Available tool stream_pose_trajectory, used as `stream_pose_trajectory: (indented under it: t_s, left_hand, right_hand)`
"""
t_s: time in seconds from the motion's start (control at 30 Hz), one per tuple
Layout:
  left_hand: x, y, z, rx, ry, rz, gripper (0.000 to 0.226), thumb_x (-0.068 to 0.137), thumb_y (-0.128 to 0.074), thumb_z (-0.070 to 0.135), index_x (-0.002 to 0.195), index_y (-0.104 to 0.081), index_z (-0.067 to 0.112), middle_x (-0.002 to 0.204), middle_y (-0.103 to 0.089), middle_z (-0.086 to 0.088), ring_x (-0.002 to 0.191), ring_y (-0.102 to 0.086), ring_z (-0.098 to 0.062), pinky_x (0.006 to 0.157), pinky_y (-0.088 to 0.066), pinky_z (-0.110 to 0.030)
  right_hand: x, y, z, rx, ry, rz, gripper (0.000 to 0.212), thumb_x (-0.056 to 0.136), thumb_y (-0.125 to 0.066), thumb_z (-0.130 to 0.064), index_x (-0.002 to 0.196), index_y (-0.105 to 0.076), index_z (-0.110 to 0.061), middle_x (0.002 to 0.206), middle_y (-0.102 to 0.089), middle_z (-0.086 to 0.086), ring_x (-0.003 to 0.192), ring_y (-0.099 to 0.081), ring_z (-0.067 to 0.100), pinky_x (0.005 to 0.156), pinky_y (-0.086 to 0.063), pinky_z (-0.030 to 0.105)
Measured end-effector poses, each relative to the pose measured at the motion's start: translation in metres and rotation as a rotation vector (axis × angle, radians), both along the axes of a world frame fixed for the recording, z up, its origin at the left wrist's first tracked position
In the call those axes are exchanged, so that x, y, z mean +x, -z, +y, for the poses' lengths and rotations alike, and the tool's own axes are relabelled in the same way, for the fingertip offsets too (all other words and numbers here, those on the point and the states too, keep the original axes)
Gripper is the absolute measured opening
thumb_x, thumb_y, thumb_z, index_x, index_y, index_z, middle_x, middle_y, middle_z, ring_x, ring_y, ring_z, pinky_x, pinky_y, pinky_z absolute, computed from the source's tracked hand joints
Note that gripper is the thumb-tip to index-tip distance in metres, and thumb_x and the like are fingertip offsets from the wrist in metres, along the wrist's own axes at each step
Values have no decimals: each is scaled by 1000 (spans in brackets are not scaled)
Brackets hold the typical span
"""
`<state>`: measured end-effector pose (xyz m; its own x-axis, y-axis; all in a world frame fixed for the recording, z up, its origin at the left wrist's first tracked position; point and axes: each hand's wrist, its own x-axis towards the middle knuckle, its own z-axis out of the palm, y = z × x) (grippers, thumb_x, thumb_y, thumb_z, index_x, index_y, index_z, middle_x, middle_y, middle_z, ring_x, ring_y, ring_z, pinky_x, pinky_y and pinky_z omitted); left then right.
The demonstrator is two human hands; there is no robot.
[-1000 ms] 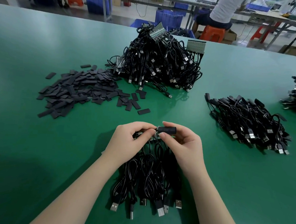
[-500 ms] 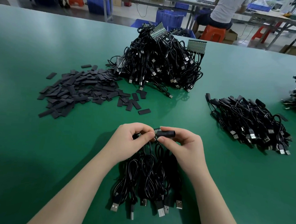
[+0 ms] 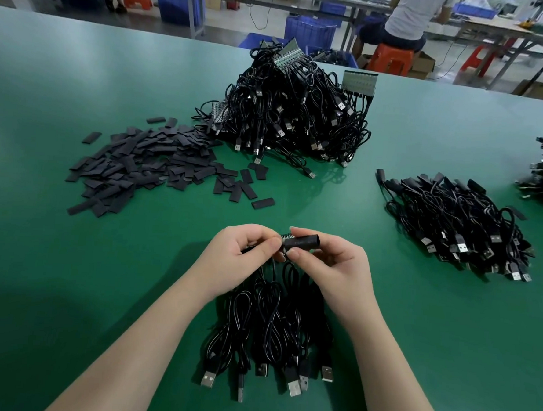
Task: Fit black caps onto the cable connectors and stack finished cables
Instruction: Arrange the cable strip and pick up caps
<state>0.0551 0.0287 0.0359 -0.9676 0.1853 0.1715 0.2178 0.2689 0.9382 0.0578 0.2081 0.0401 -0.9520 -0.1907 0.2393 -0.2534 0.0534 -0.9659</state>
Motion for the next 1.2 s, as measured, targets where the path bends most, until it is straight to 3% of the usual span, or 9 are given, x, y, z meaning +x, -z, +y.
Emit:
stream_pose_trajectory:
  t_s: [0.13,0.33,0.47,0.63,0.8,1.03,1.2]
  left_hand:
    - [0,0,0,-6,25,-3,24,96,-58,21,81,-71,34,83,-73,9,80,-66,-9,77,-49,-19]
    - [1,0,0,2,36,23,21,94,-62,13,82,-71,26,82,-72,13,81,-65,1,78,-44,-10]
    - [1,4,5,-26,-39,82,21,94,-62,16,83,-69,32,84,-70,18,83,-64,1,78,-45,-13]
    - [3,4,12,-116,-142,246,22,86,-61,27,93,-66,48,97,-68,28,95,-65,0,83,-48,-13]
    - [5,6,14,-146,-247,306,12,80,-71,32,92,-74,35,94,-69,27,90,-65,2,81,-46,-11]
    - [6,2,14,-219,-318,412,10,81,-71,26,89,-77,28,85,-64,34,90,-63,5,86,-49,-24]
    - [6,2,14,-275,-350,438,14,78,-74,31,89,-78,25,88,-71,21,89,-62,1,86,-49,-30]
  right_hand:
    - [-1,-1,1,22,-27,-3,31,77,-75,-24,96,-75,-48,92,-77,-11,75,-68,2,80,-53,21]
    - [-1,3,0,28,63,-19,20,71,-79,-26,80,-77,-44,95,-76,-13,82,-71,14,81,-58,33]
    - [-1,3,-2,-30,104,-48,17,71,-78,-24,77,-78,-40,94,-76,-15,77,-70,5,73,-56,21]
    - [-3,9,-5,-225,187,-198,13,81,-78,-10,81,-79,-23,92,-77,-11,80,-69,2,72,-52,13]
    - [-2,9,-8,-288,193,-225,13,84,-75,-6,89,-77,-18,89,-77,-10,83,-70,3,75,-52,12]
    - [1,7,-12,-239,148,-208,17,86,-73,-10,81,-81,-24,95,-78,-2,88,-72,7,75,-52,14]
    - [2,8,-12,-232,184,-191,19,87,-73,-10,81,-81,-26,88,-78,-3,82,-71,5,72,-51,13]
